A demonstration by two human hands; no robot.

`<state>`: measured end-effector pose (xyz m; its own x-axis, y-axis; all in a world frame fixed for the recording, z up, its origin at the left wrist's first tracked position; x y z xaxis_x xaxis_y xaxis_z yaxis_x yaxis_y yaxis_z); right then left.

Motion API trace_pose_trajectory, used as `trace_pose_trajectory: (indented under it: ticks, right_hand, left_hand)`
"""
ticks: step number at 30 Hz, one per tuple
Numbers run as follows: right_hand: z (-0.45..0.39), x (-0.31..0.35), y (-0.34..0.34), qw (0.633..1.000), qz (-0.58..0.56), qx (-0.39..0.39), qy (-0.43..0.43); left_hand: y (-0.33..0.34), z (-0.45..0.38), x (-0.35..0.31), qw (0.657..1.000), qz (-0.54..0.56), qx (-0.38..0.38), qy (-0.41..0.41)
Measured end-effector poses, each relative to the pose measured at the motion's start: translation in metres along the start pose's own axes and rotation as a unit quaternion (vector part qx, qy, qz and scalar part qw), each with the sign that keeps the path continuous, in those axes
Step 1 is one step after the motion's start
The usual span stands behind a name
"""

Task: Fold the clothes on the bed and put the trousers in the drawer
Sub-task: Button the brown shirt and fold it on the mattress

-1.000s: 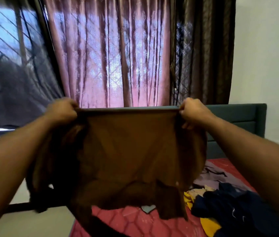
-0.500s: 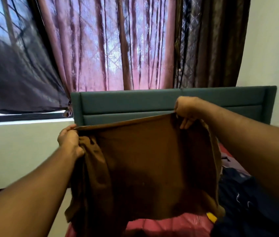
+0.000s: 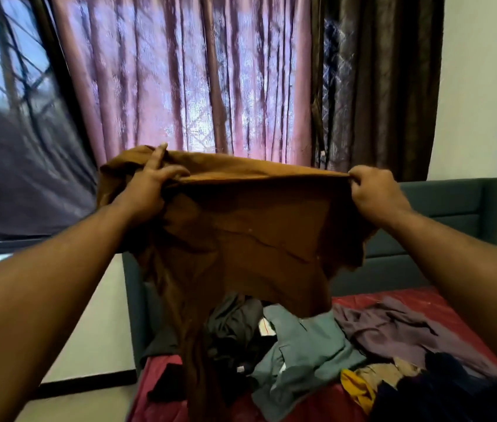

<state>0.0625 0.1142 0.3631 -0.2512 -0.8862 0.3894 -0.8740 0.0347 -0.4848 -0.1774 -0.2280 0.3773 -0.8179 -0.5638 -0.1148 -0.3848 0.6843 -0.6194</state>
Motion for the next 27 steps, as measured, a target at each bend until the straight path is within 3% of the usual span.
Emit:
trace_pose_trajectory:
  ticks: [4, 5, 7, 9, 11, 13, 16, 20, 23, 27]
  right_hand:
    - [0.083, -0.023, 0.026, 0.995, 0.017, 0.092, 0.018]
    - [0.123, -0.037, 0.04, 0.99, 0.034, 0.133, 0.035]
    - [0.2, -0.062, 0.072, 0.975, 0.071, 0.207, 0.036]
    - [0.297, -0.097, 0.111, 0.953, 0.079, 0.289, 0.054]
    - [0.39, -0.139, 0.145, 0.926, 0.079, 0.357, 0.092]
    - [0.48, -0.174, 0.17, 0.892, 0.111, 0.424, 0.111]
    - [0.581, -0.193, 0.176, 0.835, 0.156, 0.516, 0.111]
    - [0.592, -0.19, 0.17, 0.842, 0.168, 0.492, 0.143]
    - [0.587, -0.184, 0.168, 0.842, 0.187, 0.483, 0.152]
    - [0.582, -0.197, 0.149, 0.837, 0.226, 0.457, 0.198]
  left_hand:
    - [0.036, 0.091, 0.004, 0.981, 0.063, 0.161, -0.089]
    - [0.048, 0.134, 0.006, 0.969, 0.109, 0.161, -0.15]
    - [0.057, 0.219, 0.005, 0.953, 0.134, 0.091, -0.257]
    - [0.083, 0.316, -0.008, 0.954, 0.04, 0.092, -0.283]
    - [0.127, 0.41, -0.026, 0.943, -0.07, 0.226, -0.235]
    - [0.176, 0.512, -0.033, 0.89, -0.134, 0.383, -0.208]
    - [0.204, 0.626, -0.041, 0.805, -0.179, 0.517, -0.23]
    - [0.219, 0.652, -0.062, 0.794, -0.248, 0.515, -0.206]
    - [0.221, 0.648, -0.065, 0.769, -0.266, 0.531, -0.234]
    - [0.203, 0.619, -0.063, 0.818, -0.231, 0.47, -0.238]
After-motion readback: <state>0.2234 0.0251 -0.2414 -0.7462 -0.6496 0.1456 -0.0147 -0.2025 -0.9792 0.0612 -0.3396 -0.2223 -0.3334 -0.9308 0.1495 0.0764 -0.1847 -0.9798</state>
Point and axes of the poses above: each hand's wrist, its own z-axis away from the middle knuckle, its own y-axis out of the palm, x = y × z, the point moved 9 cm from there along -z, towards the middle knuckle, and after that the axes turned 3 degrees about -x, right-handed, at the moved point
